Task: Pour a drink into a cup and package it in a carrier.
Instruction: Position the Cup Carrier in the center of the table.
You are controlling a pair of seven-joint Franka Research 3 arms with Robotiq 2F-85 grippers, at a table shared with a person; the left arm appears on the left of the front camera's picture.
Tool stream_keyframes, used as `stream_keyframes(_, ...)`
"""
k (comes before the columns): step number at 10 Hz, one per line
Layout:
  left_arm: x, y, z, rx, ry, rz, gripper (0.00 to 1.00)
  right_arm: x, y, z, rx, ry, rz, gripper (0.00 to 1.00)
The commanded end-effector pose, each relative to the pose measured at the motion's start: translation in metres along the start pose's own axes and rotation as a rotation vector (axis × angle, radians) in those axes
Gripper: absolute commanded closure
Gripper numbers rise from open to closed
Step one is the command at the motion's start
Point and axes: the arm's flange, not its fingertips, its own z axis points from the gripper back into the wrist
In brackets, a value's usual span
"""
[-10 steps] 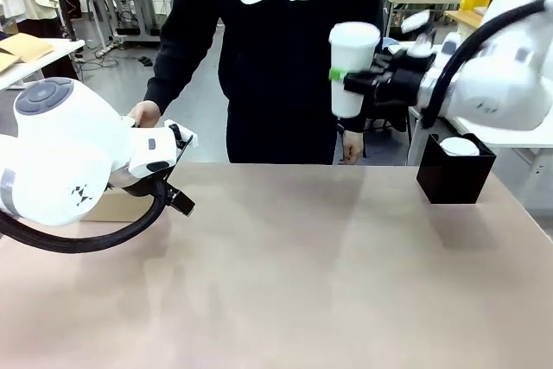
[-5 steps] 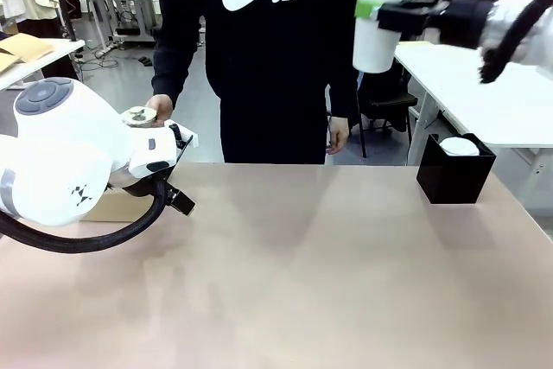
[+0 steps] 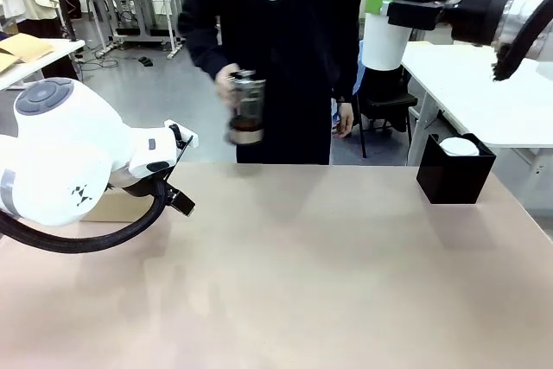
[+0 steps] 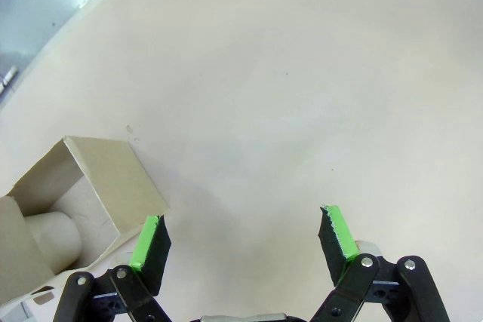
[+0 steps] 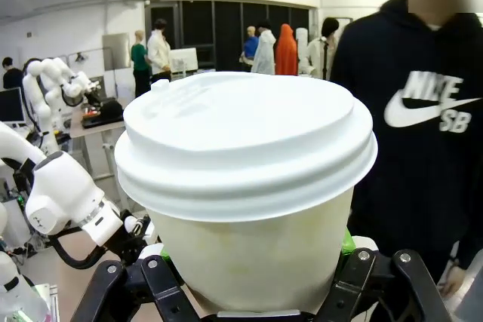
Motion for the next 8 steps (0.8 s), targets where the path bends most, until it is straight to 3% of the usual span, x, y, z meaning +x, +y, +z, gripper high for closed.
stream_keyframes(1,0.000,0.000,0.000,-0.001,0.000,0.001,0.00,0.003,-0.002,-0.002,0.001,-0.022,0.003,0.20)
stream_keyframes(5,0.000,0.000,0.000,0.000,0.000,0.000,0.00,0.003,-0.002,-0.002,0.001,-0.022,0.003,0.20)
stream_keyframes(8,0.037,0.009,0.100,-0.007,0.078,0.143,0.00,0.003,-0.002,-0.002,0.001,-0.022,0.003,0.20)
